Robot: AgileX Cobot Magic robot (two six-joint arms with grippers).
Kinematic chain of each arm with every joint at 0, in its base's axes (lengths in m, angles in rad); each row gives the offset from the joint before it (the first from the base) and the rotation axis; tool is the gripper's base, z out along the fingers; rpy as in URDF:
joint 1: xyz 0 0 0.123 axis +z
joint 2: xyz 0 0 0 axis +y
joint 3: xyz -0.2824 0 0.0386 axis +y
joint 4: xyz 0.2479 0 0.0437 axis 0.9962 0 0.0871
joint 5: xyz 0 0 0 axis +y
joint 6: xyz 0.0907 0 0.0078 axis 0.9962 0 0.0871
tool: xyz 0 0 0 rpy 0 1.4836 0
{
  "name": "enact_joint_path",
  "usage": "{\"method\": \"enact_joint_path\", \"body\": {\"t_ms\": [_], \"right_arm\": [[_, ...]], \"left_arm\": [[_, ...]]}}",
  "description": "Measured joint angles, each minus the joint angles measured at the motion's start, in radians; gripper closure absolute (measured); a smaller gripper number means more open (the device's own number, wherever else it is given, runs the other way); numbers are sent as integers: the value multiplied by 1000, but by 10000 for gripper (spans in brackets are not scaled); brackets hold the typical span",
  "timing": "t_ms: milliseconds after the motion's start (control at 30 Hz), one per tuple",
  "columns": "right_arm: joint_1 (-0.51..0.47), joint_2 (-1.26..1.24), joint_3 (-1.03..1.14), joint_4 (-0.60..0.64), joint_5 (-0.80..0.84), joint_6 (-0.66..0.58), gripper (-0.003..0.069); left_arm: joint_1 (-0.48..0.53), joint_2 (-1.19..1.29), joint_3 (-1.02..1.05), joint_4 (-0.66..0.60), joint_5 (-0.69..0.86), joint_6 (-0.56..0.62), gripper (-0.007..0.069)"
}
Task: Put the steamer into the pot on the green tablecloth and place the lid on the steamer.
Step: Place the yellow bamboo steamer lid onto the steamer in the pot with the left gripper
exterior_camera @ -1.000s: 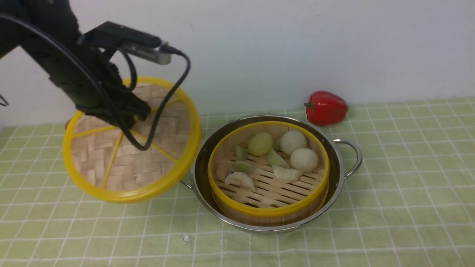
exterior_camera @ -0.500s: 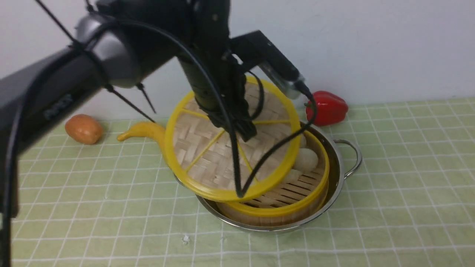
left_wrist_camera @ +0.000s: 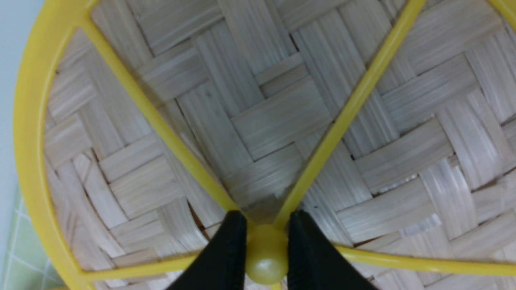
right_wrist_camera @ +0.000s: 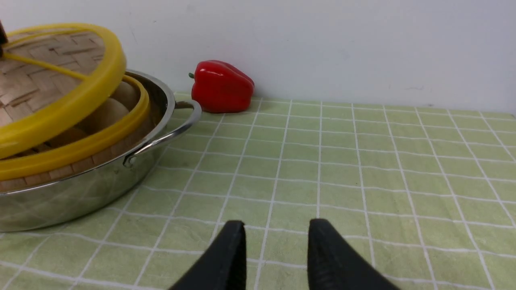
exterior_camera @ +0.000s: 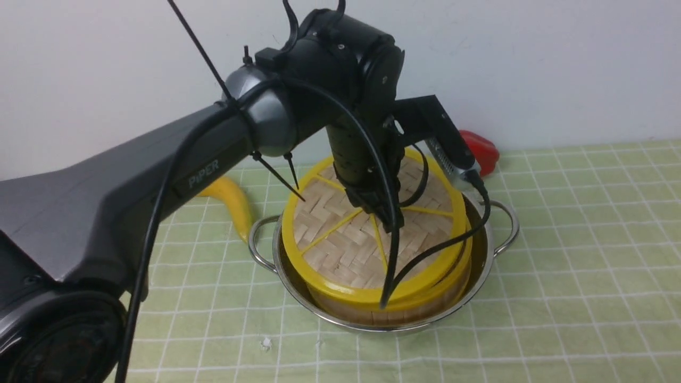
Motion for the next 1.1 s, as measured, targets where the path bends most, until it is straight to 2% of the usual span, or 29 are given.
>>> {"method": "enact_joint_path", "body": {"t_ms": [433, 667, 1100], "right_arm": [[0, 0, 0, 0, 0, 0, 417], [0, 0, 0, 4, 0, 0, 417], [0, 0, 0, 4, 0, 0, 417]], "left_arm": [[-1, 1, -3, -17, -49, 50, 503], [-1, -17, -61, 19, 44, 50, 503], [-3, 39, -104, -35, 60, 146, 503]]}}
